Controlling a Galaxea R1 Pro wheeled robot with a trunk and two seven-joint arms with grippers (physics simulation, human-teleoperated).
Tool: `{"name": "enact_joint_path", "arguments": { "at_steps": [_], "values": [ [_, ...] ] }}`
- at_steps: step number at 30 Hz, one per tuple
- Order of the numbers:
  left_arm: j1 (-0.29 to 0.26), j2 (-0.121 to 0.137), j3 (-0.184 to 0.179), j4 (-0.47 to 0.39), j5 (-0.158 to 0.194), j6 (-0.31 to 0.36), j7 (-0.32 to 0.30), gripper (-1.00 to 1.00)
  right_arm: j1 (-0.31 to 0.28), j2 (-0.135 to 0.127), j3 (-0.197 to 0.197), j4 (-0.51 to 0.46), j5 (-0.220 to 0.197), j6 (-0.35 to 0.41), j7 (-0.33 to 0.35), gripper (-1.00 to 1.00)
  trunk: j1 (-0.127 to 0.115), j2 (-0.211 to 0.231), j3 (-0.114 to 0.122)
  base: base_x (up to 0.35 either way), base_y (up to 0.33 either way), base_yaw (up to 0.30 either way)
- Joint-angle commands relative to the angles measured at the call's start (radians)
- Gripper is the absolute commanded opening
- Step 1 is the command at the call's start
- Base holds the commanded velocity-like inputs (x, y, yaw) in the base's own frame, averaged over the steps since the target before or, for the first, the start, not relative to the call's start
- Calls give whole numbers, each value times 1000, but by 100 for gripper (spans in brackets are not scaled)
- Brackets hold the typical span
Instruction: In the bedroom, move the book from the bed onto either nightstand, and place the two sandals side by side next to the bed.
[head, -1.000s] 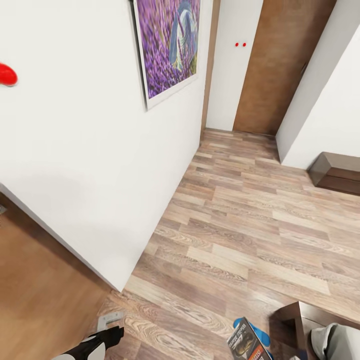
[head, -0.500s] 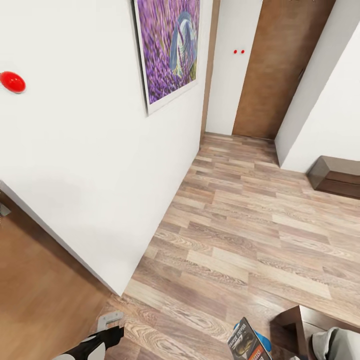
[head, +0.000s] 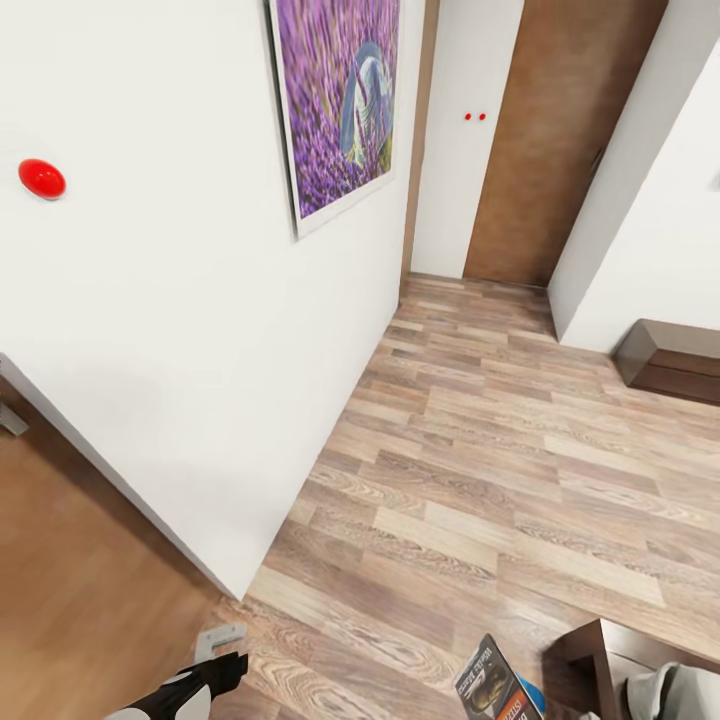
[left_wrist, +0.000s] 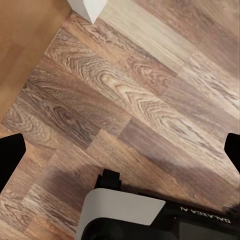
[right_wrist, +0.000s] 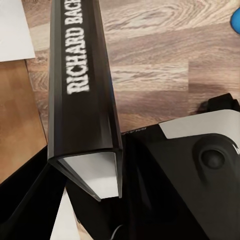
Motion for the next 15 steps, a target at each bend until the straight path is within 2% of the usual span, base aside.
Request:
{"name": "enact_joint_path", "arguments": {
  "at_steps": [1, 15],
  "values": [
    [-1, 0, 3, 1, 3, -3, 1, 100, 0, -1, 6, -1, -10, 8, 1, -100, 0, -1, 0, 0, 0, 0],
    [-1, 0, 3, 1, 3, -3, 1, 100, 0, -2, 6, -1, -10, 8, 1, -100, 0, -1, 23, 0, 0, 0]
  ]
}}
